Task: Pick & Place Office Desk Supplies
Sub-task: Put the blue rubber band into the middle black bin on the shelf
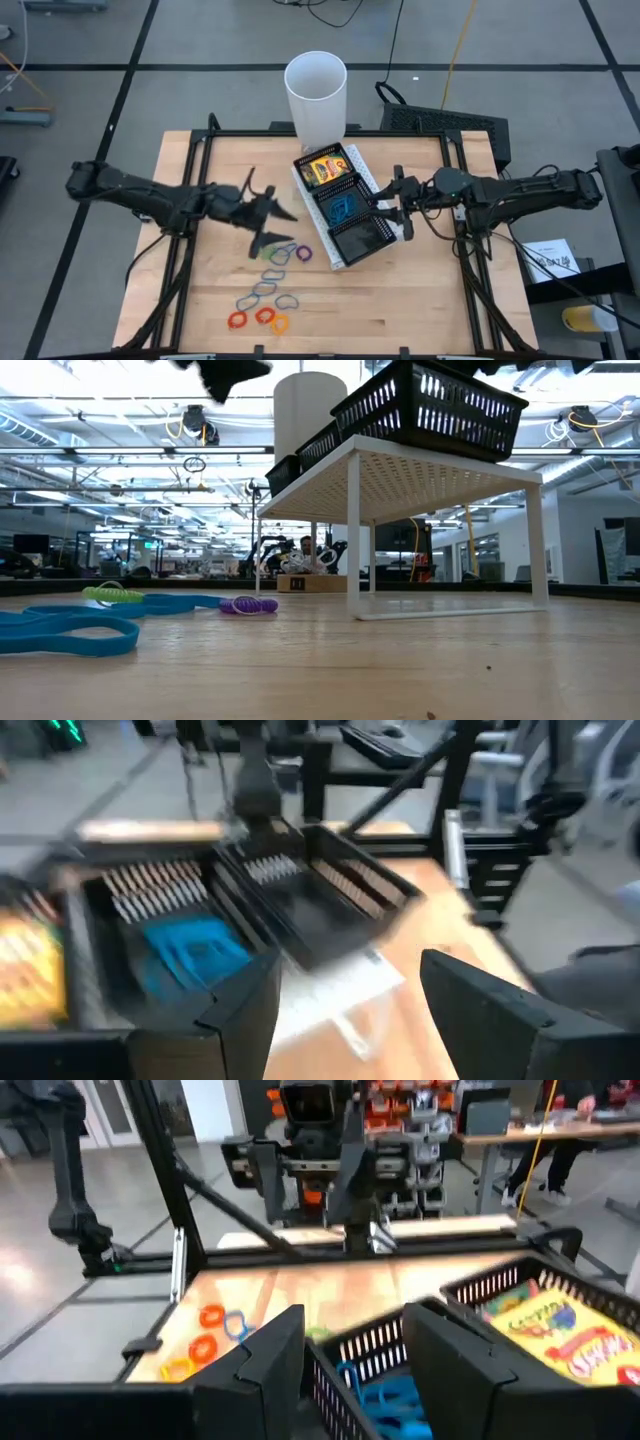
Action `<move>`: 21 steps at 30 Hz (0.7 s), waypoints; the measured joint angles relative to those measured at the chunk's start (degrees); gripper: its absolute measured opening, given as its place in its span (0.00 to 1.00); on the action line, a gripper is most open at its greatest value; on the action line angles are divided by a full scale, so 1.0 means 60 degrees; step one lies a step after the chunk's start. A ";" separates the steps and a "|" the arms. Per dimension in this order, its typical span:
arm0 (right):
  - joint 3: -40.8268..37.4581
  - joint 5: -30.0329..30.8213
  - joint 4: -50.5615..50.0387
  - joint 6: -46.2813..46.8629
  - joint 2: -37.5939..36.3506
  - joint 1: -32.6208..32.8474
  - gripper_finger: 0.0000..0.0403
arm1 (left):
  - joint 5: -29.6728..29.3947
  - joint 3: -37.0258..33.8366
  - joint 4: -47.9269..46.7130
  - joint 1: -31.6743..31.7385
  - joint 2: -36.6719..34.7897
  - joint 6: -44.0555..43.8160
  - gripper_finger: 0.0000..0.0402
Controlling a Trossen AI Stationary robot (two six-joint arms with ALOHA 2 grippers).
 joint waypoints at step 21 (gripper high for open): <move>-0.0512 0.0000 -0.2046 0.0295 -0.0941 0.0007 0.40 | -0.1460 -0.3811 0.3749 -0.1352 0.0217 -0.4946 0.63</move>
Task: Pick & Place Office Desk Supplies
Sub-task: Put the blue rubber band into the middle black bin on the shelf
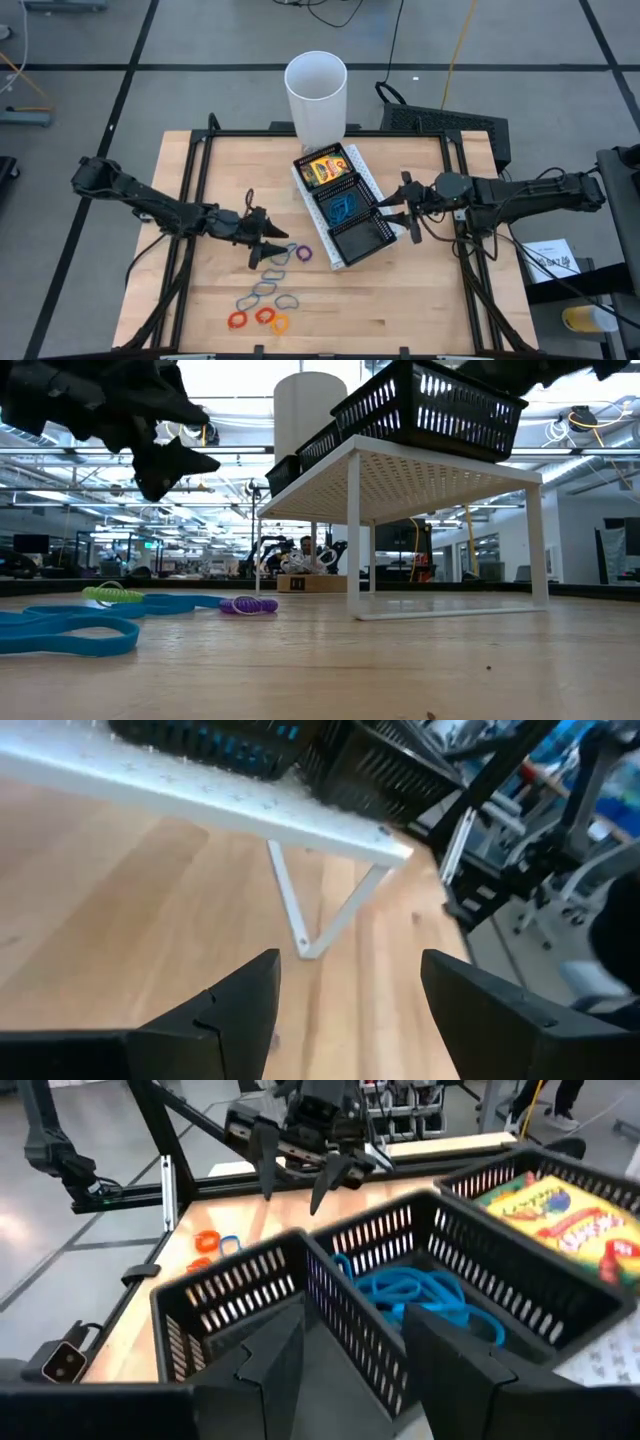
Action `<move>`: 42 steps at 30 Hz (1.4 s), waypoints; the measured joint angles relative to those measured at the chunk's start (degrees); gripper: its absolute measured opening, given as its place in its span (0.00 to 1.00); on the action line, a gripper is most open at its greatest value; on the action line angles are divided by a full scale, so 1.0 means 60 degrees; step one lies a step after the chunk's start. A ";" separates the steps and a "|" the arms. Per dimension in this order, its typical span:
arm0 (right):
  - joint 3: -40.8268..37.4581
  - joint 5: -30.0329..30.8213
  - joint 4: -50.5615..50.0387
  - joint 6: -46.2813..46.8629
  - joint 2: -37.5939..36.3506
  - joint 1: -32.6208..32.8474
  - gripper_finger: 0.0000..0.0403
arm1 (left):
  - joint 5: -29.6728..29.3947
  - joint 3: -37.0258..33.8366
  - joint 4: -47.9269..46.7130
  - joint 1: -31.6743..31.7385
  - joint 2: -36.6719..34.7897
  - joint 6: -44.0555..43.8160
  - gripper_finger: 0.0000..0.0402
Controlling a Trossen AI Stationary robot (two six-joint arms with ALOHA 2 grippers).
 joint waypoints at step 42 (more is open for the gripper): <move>-0.1262 0.0007 0.1477 0.0240 -0.1044 -0.0007 0.40 | -0.0929 0.3399 -0.5343 -0.0376 0.5009 0.0357 0.50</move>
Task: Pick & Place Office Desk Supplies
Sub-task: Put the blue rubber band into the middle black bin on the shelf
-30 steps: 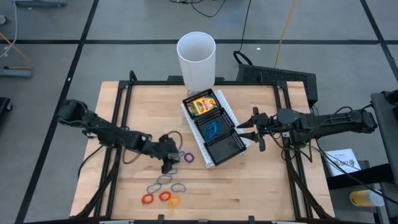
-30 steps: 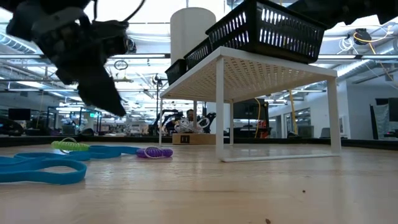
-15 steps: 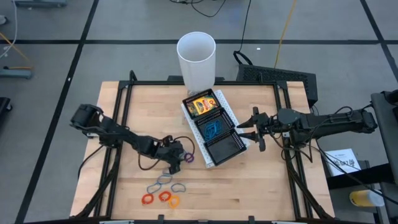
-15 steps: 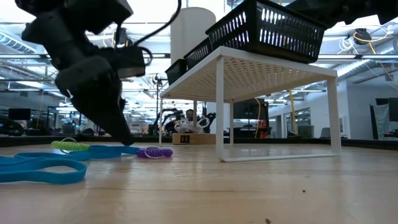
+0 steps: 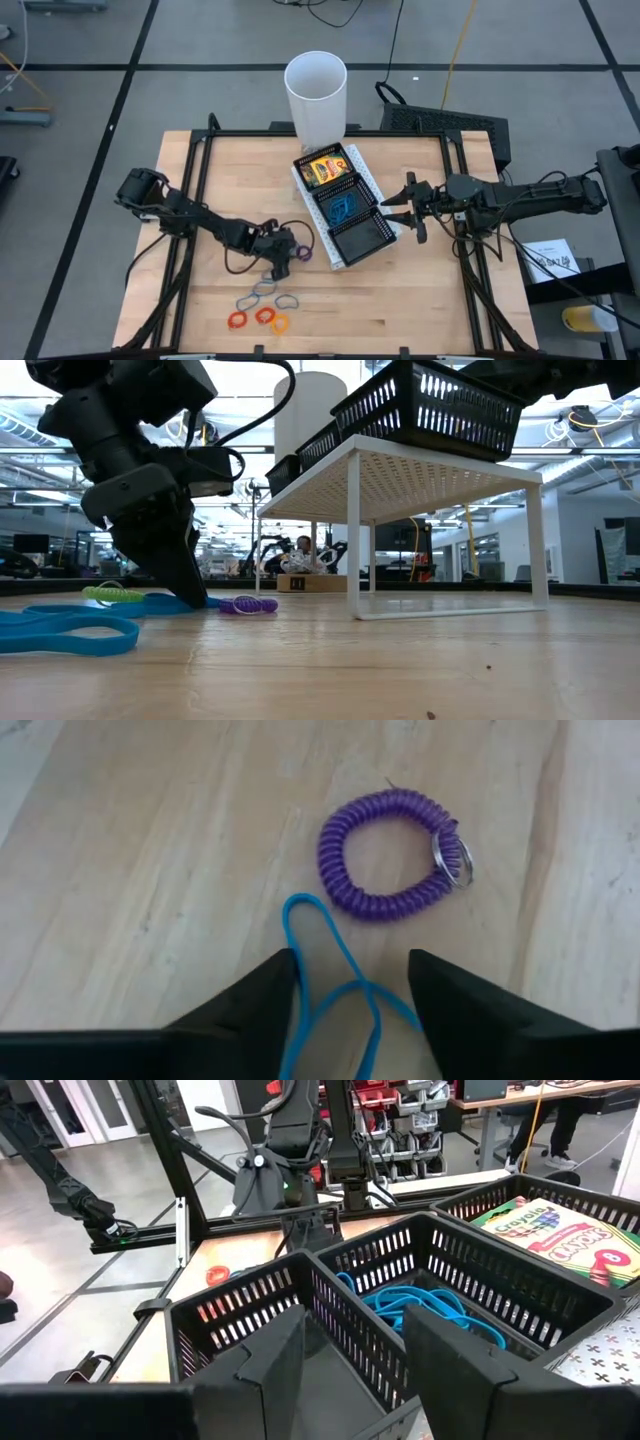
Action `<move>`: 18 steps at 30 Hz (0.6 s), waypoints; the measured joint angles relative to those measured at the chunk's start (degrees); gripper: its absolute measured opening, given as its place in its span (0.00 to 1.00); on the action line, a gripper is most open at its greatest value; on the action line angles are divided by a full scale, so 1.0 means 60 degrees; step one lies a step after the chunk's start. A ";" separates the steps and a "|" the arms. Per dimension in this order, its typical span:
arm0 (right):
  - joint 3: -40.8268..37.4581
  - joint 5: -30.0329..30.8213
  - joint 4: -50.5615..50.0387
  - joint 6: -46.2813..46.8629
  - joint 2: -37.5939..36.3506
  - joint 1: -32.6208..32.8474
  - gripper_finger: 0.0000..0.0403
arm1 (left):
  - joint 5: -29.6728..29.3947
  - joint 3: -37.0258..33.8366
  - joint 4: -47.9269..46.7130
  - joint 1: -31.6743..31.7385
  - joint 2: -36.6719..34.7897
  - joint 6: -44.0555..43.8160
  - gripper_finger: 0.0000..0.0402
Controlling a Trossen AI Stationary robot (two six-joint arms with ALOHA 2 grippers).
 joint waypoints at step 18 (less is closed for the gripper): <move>0.0000 0.0004 0.0000 0.0011 0.0000 0.0000 0.40 | 0.0303 -0.0007 0.0003 0.0501 -0.0186 -0.0149 0.02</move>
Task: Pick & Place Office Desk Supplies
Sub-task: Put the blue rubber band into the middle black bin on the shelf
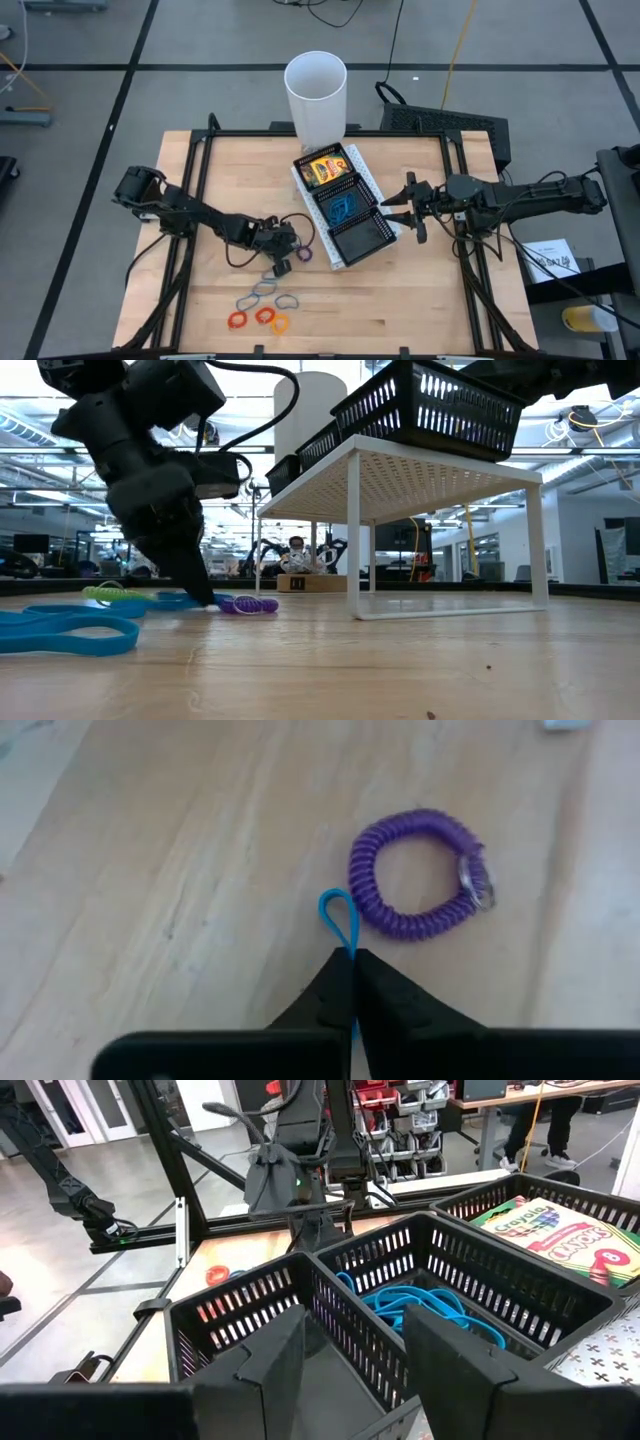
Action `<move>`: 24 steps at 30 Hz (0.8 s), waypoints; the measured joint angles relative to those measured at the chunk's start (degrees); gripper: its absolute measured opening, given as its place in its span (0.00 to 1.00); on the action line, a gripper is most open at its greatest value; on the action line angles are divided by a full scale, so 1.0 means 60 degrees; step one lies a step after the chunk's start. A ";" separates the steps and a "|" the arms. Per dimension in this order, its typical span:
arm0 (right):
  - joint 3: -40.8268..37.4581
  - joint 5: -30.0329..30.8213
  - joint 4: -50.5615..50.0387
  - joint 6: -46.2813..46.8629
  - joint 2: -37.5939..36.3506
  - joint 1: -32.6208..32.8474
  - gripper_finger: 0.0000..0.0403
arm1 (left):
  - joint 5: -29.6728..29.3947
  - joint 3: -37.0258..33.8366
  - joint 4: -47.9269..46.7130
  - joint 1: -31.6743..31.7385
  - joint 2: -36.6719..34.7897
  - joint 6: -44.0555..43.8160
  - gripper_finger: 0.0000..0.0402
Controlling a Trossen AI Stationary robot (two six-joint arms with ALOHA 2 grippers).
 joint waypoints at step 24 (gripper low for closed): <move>0.0000 0.0000 0.0019 -0.0007 0.0007 0.0000 0.40 | 0.0047 -0.0008 -0.0292 0.0131 0.0074 0.0037 0.19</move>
